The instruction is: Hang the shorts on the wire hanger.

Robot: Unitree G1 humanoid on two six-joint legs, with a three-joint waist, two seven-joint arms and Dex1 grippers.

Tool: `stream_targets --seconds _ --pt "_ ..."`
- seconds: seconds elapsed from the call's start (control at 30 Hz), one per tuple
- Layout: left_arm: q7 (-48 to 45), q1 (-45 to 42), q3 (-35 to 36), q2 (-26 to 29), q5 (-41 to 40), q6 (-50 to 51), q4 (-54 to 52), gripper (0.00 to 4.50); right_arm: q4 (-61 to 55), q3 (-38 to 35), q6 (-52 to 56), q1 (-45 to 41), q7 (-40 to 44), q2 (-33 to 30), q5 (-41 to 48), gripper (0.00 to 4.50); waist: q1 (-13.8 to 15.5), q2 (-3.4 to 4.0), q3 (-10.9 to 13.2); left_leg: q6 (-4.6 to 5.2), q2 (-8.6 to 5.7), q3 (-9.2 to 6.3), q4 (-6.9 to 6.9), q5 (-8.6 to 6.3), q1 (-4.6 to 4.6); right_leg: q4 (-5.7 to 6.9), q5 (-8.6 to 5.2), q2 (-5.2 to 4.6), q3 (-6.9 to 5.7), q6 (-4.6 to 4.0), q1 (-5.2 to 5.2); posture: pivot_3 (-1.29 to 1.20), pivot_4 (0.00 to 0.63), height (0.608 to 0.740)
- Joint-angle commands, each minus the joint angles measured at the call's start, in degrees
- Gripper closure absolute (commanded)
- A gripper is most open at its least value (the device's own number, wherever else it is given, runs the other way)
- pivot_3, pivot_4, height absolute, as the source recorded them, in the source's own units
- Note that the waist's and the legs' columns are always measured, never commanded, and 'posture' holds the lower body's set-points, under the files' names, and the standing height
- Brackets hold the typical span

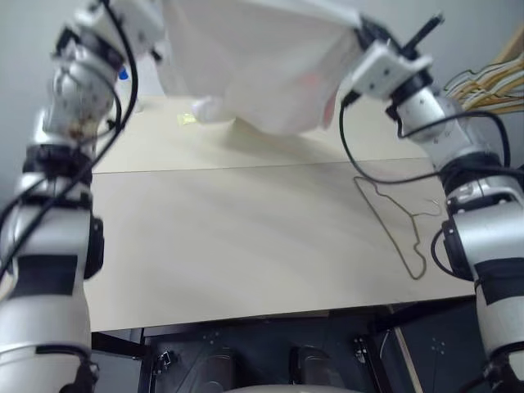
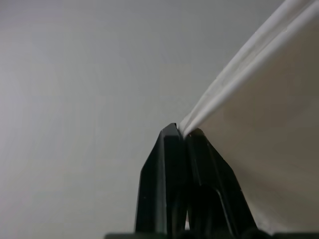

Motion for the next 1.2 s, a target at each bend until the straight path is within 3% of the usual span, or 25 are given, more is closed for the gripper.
stream_targets --seconds 0.03,0.27,0.47,0.8,1.2 --pt "-12.7 12.9 5.3 5.3 -12.4 2.7 -14.8 4.47 0.9 -0.3 -7.3 6.1 10.6 -4.1 0.8 4.50 -0.9 0.02 0.0 0.00 0.01 0.00 0.13 0.00 -0.04 0.09 0.06 0.00 0.02 -0.08 -0.02 0.20 0.000 0.740" --pt "-32.6 47.0 8.8 17.0 -25.0 17.0 -42.4 4.47 -5.1 0.5 -18.6 18.9 28.3 -4.0 6.0 4.50 -2.2 0.01 0.0 0.12 0.15 0.09 0.32 0.00 0.22 0.74 0.10 0.03 0.64 -0.17 -0.19 0.19 0.023 0.740" --pt "-45.1 64.9 13.6 26.1 -29.4 24.0 -55.5 4.47 -12.9 2.8 -23.3 27.7 36.9 -6.4 7.6 4.50 -0.7 0.03 0.0 0.96 0.32 0.24 0.34 -0.50 0.72 0.75 0.08 -0.05 1.06 -0.17 0.01 0.19 0.044 0.740" --pt "-59.4 80.3 20.1 31.2 -32.3 30.8 -69.7 4.47 -24.6 3.3 -21.7 36.3 41.8 -11.4 8.6 4.50 0.5 0.02 0.1 1.04 0.34 0.74 0.34 -0.58 0.97 0.74 -0.06 0.01 1.44 -0.19 0.00 0.17 0.070 0.740" --pt "-63.5 92.7 27.2 27.0 -34.9 37.5 -82.3 4.47 -44.2 1.7 -11.0 50.8 43.7 -16.1 14.7 4.50 0.6 -0.03 0.6 1.09 0.66 0.85 0.34 -0.76 1.53 0.71 -0.74 0.15 1.55 -0.23 0.46 0.16 0.096 0.740"
